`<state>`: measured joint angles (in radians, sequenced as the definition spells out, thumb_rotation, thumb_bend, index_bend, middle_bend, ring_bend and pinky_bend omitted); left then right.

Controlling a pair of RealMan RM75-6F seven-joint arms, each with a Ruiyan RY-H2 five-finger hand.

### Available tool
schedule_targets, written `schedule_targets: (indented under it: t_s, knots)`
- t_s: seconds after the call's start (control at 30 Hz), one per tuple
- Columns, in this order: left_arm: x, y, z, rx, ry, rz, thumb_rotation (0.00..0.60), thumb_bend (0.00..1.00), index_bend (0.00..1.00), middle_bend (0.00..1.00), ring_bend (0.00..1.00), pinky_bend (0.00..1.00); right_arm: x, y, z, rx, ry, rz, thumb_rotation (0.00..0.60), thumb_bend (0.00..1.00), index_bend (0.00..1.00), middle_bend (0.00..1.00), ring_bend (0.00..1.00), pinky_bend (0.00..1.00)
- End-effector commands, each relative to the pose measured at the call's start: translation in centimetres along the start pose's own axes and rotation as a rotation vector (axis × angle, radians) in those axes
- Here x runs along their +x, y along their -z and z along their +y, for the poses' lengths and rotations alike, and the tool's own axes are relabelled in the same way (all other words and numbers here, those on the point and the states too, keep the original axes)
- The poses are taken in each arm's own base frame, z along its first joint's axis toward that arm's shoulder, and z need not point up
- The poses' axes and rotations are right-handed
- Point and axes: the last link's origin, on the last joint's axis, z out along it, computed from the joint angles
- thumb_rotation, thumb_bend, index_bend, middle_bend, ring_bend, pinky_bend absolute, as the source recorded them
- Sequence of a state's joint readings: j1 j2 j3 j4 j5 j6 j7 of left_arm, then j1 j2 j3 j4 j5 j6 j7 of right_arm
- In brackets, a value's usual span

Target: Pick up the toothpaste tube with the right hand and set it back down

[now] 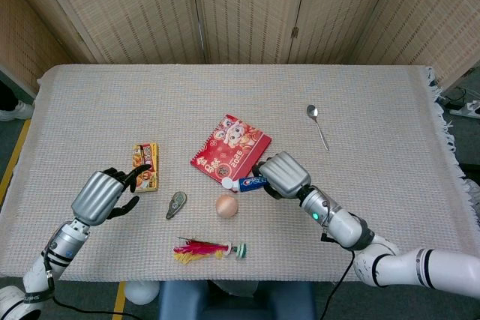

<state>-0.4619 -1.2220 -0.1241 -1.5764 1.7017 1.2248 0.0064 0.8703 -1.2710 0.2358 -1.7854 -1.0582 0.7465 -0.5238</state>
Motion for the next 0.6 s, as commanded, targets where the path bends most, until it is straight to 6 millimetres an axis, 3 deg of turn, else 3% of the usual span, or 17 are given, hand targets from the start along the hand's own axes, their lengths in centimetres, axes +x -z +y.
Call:
schedule_targets:
  t_s: [0.03,0.27,0.6]
  knots:
    - [-0.6,-1.9,1.0,-0.047,0.002,-0.047,0.600,0.54,0.18,0.75,0.76,0.72,0.9,-0.9,-0.9,0.029,0.028,-0.004,0.600,0.80,0.59,0.55,0.56,0.60]
    - [-1.4,-4.0,3.5,-0.117,-0.016,-0.104,0.600,0.68,0.15,0.85,0.85,0.80,1.2,-2.4,-1.6,0.041,0.070,-0.037,0.600,0.81,0.59,0.55,0.56,0.61]
    - [-2.3,-5.0,6.3,-0.166,-0.065,-0.161,0.600,0.72,0.14,0.88,0.89,0.80,1.4,-3.2,-2.1,0.034,0.078,-0.045,0.600,0.81,0.59,0.55,0.56,0.61]
